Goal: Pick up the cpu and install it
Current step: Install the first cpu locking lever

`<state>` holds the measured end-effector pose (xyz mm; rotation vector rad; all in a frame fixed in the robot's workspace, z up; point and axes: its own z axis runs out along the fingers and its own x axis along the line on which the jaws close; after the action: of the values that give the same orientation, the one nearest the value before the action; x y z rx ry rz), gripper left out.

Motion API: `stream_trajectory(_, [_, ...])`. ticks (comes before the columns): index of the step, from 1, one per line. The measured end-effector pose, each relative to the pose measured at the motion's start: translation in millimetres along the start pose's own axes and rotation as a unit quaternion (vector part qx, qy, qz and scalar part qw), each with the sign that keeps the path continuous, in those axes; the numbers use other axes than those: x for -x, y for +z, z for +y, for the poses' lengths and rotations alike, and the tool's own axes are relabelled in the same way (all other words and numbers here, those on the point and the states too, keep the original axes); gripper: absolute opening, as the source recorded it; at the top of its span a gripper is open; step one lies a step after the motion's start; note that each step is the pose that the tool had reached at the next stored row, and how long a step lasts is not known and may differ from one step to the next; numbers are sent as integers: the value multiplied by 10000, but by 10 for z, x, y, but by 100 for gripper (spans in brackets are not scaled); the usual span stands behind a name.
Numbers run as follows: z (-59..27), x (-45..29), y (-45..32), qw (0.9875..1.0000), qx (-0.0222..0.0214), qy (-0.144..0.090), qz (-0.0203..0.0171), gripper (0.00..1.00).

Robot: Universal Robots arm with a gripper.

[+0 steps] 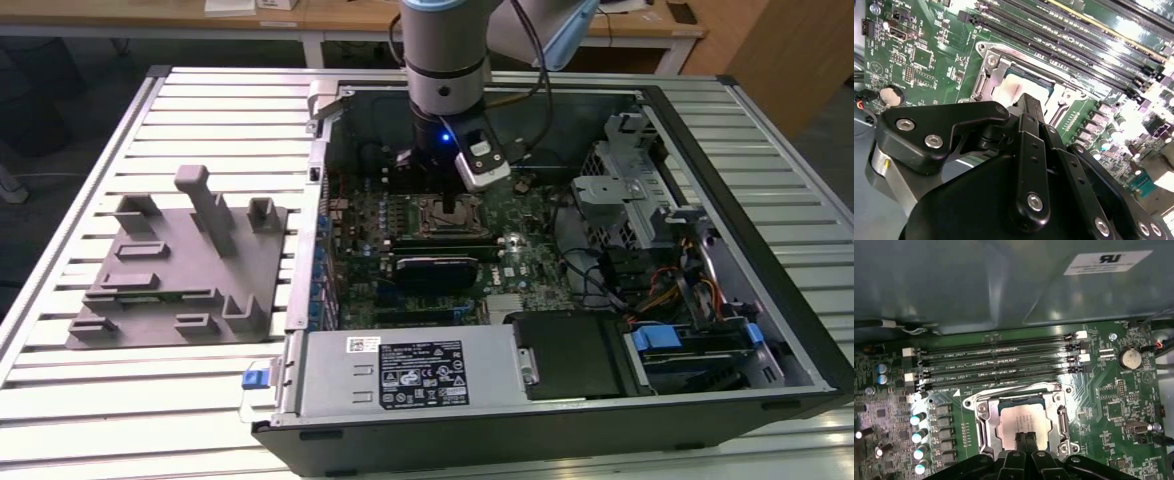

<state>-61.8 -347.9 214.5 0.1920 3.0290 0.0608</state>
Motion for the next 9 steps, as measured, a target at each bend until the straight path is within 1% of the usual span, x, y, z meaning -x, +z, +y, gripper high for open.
stream_trajectory(1, [0, 4, 2, 10000, -20, -19, 11, 11])
stream_trajectory(2, [1, 11, 4, 10000, -57, -32, 21, 11])
stream_trajectory(3, [2, 17, 5, 10000, -72, -35, 23, 11])
stream_trajectory(6, [2, 21, 4, 10000, -74, -38, 24, 11])
stream_trajectory(9, [3, 24, -23, 10000, -64, -46, 26, 11])
